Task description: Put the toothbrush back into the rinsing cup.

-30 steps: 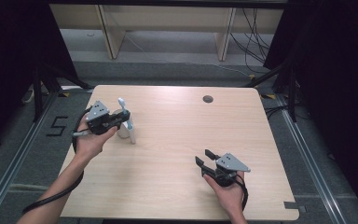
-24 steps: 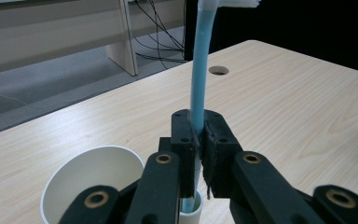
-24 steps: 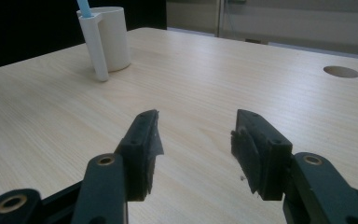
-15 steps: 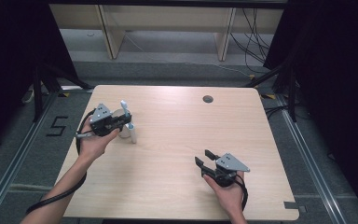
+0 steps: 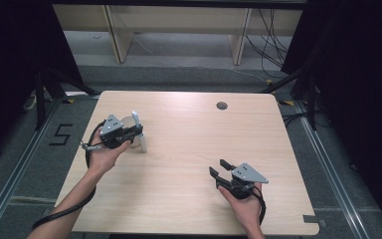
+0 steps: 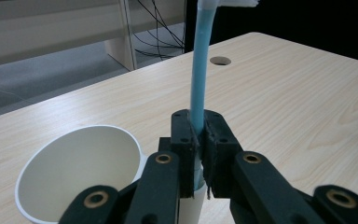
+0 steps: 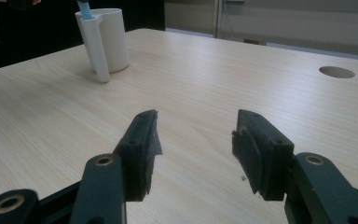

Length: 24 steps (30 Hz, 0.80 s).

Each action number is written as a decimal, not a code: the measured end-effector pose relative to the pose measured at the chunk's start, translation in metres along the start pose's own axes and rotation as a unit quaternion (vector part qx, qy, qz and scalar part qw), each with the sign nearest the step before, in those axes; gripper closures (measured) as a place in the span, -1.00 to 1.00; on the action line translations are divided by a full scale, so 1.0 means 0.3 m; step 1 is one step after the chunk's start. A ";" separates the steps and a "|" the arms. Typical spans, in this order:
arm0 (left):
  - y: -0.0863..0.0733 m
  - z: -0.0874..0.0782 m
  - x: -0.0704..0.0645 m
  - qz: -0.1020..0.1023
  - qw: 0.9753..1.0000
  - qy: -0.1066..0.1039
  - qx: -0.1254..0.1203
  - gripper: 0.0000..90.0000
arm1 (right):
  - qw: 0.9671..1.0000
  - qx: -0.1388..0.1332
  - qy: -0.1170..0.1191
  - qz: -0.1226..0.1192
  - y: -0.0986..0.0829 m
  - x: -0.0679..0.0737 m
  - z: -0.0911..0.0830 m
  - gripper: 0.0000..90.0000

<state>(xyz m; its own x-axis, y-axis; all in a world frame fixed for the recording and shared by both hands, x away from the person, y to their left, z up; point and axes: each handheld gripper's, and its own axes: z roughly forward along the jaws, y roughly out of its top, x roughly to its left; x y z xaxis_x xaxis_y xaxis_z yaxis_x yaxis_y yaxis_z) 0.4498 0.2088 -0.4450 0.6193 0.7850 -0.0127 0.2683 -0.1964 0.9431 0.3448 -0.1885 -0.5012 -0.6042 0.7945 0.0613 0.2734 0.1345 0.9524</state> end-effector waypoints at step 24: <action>-0.010 -0.061 -0.009 0.044 0.999 0.000 -0.007 -0.23 | 1.000 0.005 -0.001 0.004 -0.001 0.001 -0.001 0.09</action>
<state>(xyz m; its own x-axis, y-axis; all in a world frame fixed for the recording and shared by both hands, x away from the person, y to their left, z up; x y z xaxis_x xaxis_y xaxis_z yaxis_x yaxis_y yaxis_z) 0.4336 0.2180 -0.4416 0.6404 0.7648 0.0705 0.2017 -0.2561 0.9454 0.3442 -0.1886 -0.5014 -0.5996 0.7974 0.0687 0.2860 0.1333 0.9489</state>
